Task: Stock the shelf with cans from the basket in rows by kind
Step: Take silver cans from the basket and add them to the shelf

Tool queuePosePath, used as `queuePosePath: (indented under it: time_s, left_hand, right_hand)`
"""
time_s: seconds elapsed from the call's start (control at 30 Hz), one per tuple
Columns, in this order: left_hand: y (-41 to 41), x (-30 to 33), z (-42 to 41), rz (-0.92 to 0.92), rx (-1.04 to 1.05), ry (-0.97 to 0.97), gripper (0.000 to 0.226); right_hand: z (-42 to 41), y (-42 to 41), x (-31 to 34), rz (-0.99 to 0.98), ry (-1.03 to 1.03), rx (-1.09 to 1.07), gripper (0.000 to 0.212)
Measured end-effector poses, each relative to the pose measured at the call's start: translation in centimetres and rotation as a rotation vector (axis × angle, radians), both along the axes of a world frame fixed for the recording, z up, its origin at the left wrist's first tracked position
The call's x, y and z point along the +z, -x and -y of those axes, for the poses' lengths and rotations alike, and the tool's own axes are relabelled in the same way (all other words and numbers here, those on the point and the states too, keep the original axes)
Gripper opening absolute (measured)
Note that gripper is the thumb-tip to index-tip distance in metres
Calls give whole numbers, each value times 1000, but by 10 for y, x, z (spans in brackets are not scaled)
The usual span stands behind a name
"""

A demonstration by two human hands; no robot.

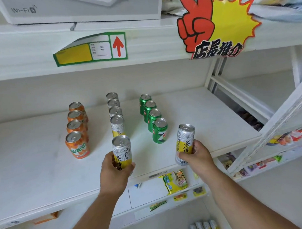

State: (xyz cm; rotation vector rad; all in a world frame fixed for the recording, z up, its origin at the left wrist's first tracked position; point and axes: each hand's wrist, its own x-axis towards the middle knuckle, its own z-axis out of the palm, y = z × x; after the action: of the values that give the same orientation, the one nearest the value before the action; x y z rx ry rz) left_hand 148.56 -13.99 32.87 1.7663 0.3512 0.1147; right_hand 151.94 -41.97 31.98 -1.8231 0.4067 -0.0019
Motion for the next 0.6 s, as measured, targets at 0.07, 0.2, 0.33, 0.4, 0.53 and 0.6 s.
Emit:
queuePosePath:
  time_s: [0.07, 0.2, 0.33, 0.4, 0.53, 0.6]
  left_hand:
    - [-8, -8, 6, -15, 23, -14, 54]
    - [-21, -22, 13, -35, 83, -45, 54]
    - [-31, -38, 13, -66, 129, -54, 56]
    - [-35, -41, 13, -75, 139, -53, 57]
    - [-39, -44, 12, -73, 140, -73, 56]
    - [-40, -46, 12, -78, 131, -90, 56]
  right_hand:
    - [13, -17, -7, -10, -1, 19, 37]
    - [33, -48, -21, -26, -3, 32, 43]
    - [46, -72, -34, -19, 15, 48, 53]
    - [52, -82, -40, -12, 25, 54, 55]
    - [59, -96, -45, -3, 32, 81, 50]
    - [61, -99, -47, -2, 38, 96, 50]
